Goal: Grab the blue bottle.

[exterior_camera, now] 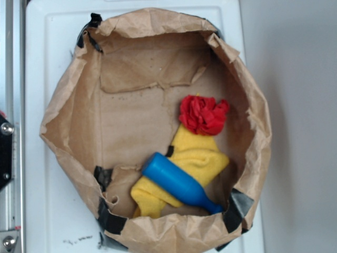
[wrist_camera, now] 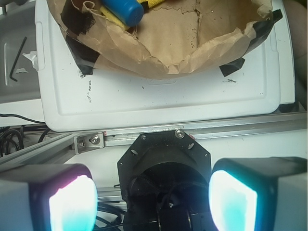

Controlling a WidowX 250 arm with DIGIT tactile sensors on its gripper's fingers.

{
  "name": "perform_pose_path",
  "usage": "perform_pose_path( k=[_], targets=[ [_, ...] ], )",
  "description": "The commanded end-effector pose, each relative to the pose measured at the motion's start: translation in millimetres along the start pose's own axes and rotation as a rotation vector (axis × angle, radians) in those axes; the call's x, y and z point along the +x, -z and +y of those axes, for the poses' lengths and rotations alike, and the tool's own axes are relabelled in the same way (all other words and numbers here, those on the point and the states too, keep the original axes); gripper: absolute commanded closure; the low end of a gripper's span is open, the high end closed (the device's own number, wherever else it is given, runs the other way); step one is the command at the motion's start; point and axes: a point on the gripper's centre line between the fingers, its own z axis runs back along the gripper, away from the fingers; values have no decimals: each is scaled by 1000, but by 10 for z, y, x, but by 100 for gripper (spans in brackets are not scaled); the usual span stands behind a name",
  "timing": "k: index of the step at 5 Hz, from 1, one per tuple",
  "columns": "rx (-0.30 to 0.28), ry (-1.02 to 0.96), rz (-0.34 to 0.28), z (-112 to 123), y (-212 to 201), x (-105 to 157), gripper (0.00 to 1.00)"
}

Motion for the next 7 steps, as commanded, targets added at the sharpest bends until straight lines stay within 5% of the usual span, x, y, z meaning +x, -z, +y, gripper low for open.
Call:
perform_pose_path(
  k=[1, 2, 4, 5, 6, 7],
  targets=[
    [0, 0, 0, 0, 0, 0, 0],
    [-106, -19, -54, -283, -66, 496, 0],
    [-240, 89, -148, -371, 246, 1309, 0],
    [-243, 131, -169, -275, 515, 1608, 0],
    [-180, 152, -194, -192, 794, 1781, 0],
    [-200, 118, -192, 6, 888, 1903, 0]
  ],
)
